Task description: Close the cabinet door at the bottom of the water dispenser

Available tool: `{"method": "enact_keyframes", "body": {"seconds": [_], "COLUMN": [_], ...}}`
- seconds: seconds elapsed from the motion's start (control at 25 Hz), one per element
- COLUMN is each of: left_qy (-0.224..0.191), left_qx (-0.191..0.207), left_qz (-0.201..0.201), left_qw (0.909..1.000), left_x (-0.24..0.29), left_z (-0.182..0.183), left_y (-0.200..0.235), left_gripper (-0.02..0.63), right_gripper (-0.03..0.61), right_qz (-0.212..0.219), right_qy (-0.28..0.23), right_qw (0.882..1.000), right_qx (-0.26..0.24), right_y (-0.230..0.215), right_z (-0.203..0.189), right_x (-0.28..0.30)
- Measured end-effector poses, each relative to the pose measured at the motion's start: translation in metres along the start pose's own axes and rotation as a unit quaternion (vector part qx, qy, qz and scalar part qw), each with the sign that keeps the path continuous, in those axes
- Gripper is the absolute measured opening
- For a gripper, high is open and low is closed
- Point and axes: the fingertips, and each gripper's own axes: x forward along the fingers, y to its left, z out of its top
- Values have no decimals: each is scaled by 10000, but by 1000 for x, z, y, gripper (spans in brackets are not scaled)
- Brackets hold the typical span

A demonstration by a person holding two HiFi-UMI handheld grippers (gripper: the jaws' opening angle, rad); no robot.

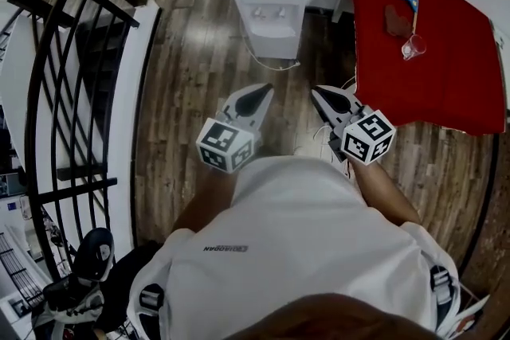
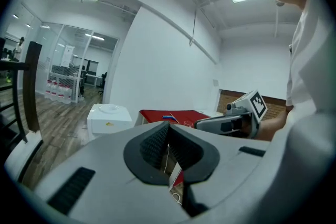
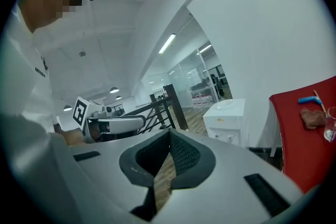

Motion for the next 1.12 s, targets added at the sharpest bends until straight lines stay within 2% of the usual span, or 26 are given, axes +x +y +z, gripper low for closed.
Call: {"method": "enact_keyframes", "body": {"seconds": [0.28, 0.56, 0.8, 1.12], "left_qy": [163, 123, 273, 212], "left_qx": [13, 18, 153, 286], "left_qz": [196, -105, -245, -481], "left_qw": [9997, 9999, 9992, 9982], "left_x": [-15, -21, -44, -54], "left_z": [-7, 6, 1, 0], "left_y": [12, 32, 56, 64], "left_gripper": [-8, -8, -8, -8], "right_gripper": [20, 20, 20, 20], "right_qz": [-116, -327, -512, -727], "right_qy": [59, -28, -113, -20], "right_qw": [9999, 9994, 9986, 9973], "right_qx": [-8, 65, -31, -111], "right_y": [4, 18, 41, 52], "right_z": [-15, -16, -11, -16], "right_x": [-7, 18, 46, 60]}}
